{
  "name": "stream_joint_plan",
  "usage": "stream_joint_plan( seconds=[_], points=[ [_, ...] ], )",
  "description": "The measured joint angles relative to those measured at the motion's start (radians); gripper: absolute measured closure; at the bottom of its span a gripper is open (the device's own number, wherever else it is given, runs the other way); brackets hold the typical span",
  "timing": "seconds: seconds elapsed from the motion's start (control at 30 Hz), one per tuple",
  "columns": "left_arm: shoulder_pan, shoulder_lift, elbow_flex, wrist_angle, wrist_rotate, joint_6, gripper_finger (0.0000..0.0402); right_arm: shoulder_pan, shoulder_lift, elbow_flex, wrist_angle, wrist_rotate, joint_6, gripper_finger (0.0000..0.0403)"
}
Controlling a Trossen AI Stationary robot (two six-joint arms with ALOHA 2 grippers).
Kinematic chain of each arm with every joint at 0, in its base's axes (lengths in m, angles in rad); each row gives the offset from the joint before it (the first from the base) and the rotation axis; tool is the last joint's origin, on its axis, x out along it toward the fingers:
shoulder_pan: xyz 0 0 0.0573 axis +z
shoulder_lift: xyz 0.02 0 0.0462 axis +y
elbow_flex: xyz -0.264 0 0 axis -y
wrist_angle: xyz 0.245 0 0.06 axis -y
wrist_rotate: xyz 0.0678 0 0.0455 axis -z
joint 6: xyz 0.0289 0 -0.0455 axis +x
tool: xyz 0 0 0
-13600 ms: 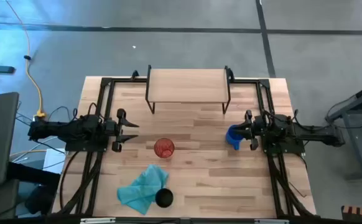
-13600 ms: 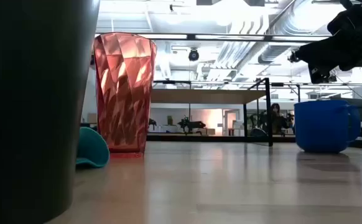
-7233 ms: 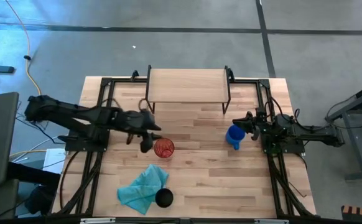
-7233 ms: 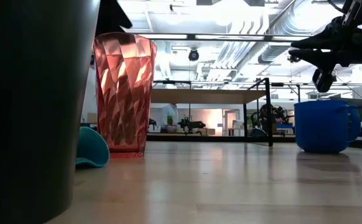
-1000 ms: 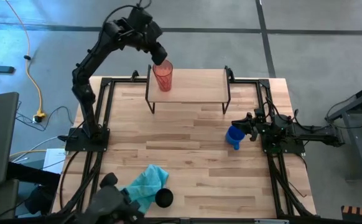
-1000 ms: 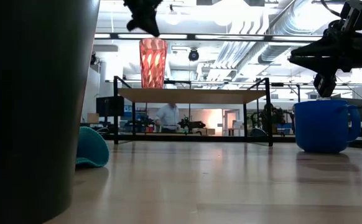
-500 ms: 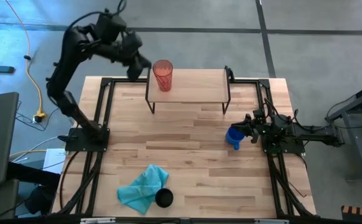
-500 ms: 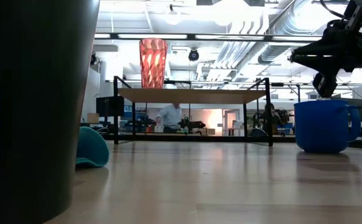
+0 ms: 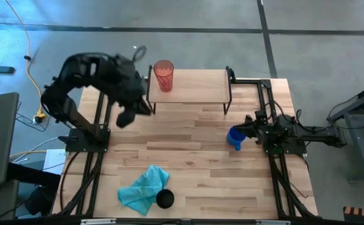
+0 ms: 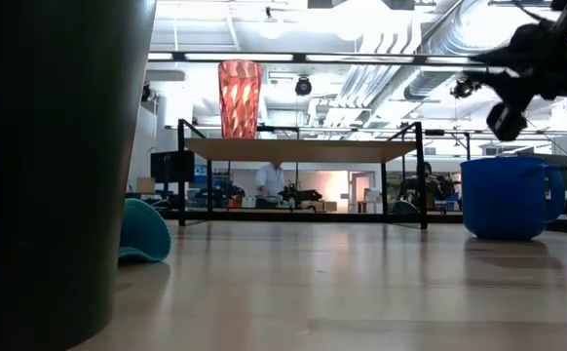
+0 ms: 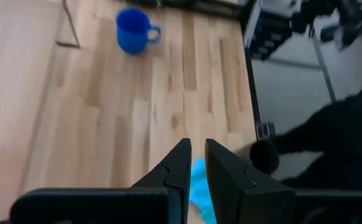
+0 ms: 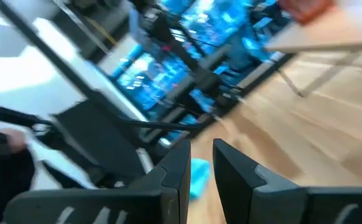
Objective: Stack small to large cups/mugs on shelf
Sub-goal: Put the black cup on the shelf
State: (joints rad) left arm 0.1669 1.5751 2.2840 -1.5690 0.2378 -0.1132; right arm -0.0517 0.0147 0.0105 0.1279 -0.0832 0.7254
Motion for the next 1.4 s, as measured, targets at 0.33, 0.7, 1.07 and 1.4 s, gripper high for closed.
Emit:
stream_joint_plan(
  seconds=[0.33,0.7,1.07,1.4],
  points=[
    [-0.228,0.001,-0.279,0.077,-0.104,-0.178,0.0364,0.000,0.000,0.000,0.259,-0.127,-0.077,0.0346],
    [-0.418,0.002,-0.600,0.445,-0.221,-0.329,0.0364,0.012,0.001,0.033,0.387,-0.161,-0.298,0.0346],
    [-0.518,0.001,-0.698,0.584,-0.387,-0.478,0.0364,0.122,0.259,0.443,0.041,-0.149,-0.629,0.0346],
    [-0.631,0.001,-0.798,0.579,-0.473,-0.688,0.0364,0.202,0.807,0.921,-0.641,-0.124,-0.542,0.0346]
  ],
)
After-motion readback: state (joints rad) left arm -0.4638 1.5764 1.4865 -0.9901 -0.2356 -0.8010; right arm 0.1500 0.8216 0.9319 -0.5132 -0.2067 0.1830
